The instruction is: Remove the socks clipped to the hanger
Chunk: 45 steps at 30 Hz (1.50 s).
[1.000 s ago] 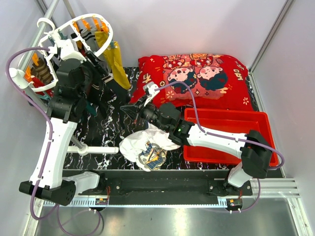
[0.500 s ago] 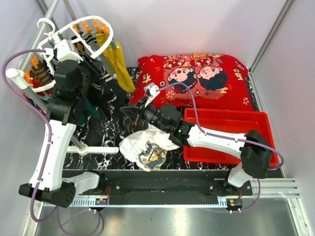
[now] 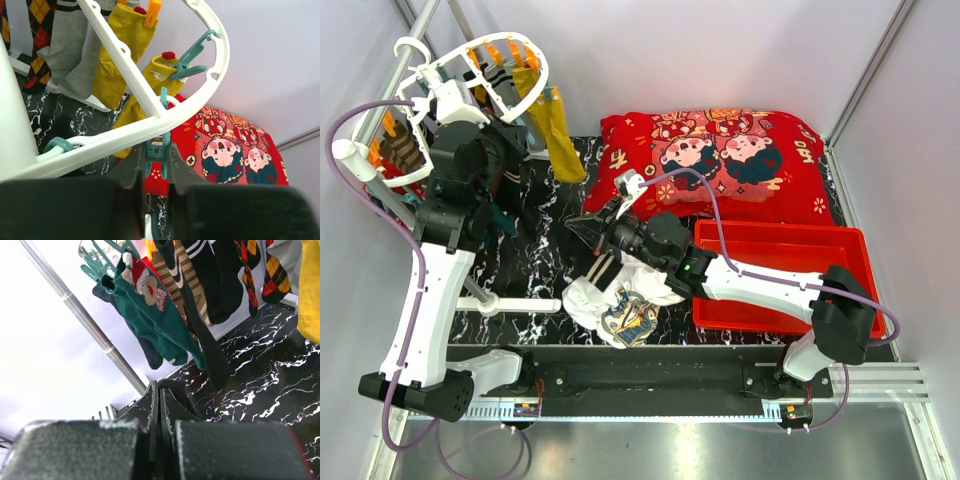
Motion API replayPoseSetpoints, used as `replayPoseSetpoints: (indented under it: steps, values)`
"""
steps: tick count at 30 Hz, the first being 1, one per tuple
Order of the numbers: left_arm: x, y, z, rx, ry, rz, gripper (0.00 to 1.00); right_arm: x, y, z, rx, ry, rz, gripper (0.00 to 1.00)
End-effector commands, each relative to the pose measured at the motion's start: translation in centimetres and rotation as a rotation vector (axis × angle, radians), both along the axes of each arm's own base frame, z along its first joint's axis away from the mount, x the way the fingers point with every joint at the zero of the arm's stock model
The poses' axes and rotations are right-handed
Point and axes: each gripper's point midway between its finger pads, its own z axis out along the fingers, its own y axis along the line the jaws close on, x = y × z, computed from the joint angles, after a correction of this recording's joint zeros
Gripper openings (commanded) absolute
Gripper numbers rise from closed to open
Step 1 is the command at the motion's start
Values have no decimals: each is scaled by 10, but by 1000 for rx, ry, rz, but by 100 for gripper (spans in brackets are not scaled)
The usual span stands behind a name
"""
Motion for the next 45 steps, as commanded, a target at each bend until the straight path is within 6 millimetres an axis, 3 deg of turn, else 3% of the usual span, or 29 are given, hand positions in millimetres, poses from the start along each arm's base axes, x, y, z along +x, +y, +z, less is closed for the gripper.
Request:
replayPoseSetpoints:
  steps: [1,2,3,4,5,7,11,15,18,25,26,27,30,32,33,34,37,44,45]
  values:
    - [-2,1,26,-9,-85,-7,25,-11,-13,33,69,-17,0,0]
    - [-3,0,26,-3,-85,-12,31,-10,-17,31,53,-3,-15,0]
    - [-4,0,24,2,-83,-17,46,-6,-22,30,48,16,-49,0]
    - [-5,-2,25,4,-85,-31,54,-4,-29,34,48,26,-73,0]
    - [-8,-3,25,13,-88,-39,64,2,-37,24,12,63,-125,0]
    - [-12,-7,25,29,-92,-73,76,3,-54,26,-1,87,-176,0]
    - [-31,-15,23,50,-92,-145,95,3,-96,12,-73,139,-295,0]
    - [-52,-26,21,58,-109,-239,99,6,-153,-4,-164,183,-471,0]
    - [-70,-34,18,74,-107,-311,99,6,-208,-21,-244,233,-627,0]
    - [-100,-29,13,133,-102,-334,99,-1,-322,-95,-431,394,-929,0]
    - [-105,-28,13,136,-104,-335,99,-2,-329,-105,-448,420,-942,0]
    - [-108,-27,11,139,-102,-339,99,3,-349,-119,-465,460,-1001,0]
    - [-119,-28,9,133,-116,-351,99,7,-372,-150,-502,564,-1055,1]
    - [-130,-27,12,120,-138,-358,99,10,-378,-162,-493,616,-1082,11]
    - [-133,-28,11,120,-138,-364,99,11,-379,-170,-511,634,-1092,24]
    - [-136,-27,11,121,-145,-364,99,14,-380,-171,-505,643,-1108,49]
    - [-150,-23,17,125,-168,-356,99,22,-369,-167,-517,625,-1065,70]
    - [-176,-15,22,111,-194,-342,99,45,-299,-113,-356,444,-738,75]
    - [-179,-14,23,108,-200,-340,99,52,-283,-94,-290,384,-679,75]
